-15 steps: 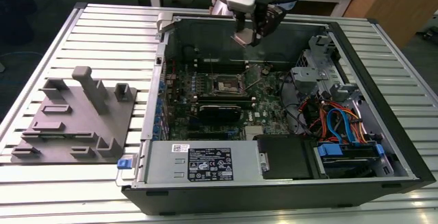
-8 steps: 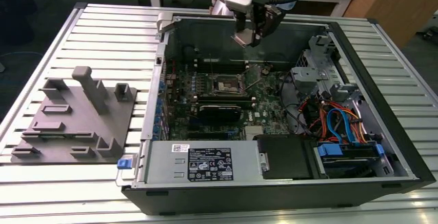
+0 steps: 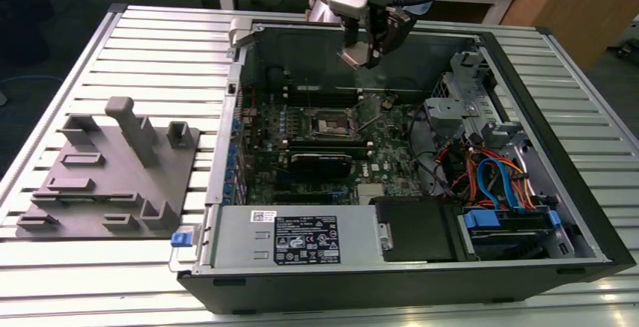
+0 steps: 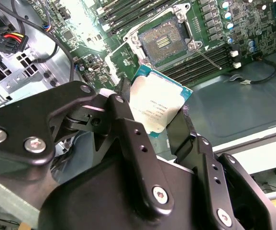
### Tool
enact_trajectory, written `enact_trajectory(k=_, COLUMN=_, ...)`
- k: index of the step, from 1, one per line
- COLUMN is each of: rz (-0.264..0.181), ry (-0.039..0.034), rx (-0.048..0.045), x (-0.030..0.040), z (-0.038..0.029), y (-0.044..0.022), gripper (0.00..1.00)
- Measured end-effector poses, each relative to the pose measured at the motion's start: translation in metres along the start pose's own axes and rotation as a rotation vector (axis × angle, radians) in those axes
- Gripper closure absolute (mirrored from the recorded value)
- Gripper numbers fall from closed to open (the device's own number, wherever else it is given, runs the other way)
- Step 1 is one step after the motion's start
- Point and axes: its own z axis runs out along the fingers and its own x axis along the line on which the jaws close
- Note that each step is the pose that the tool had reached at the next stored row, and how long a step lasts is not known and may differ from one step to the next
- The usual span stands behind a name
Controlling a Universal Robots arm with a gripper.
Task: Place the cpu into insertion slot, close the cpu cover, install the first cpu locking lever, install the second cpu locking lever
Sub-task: 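Place the cpu into insertion slot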
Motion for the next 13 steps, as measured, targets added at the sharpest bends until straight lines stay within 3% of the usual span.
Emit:
enact_trajectory(k=8, rz=0.009, ry=-0.0009, rx=-0.0002, x=0.0000, z=0.0001, y=0.0000, gripper=0.46)
enact_trajectory(k=13, rz=0.052, ry=-0.0047, rx=-0.0010, x=0.0000, z=0.0005, y=-0.0001, gripper=0.46)
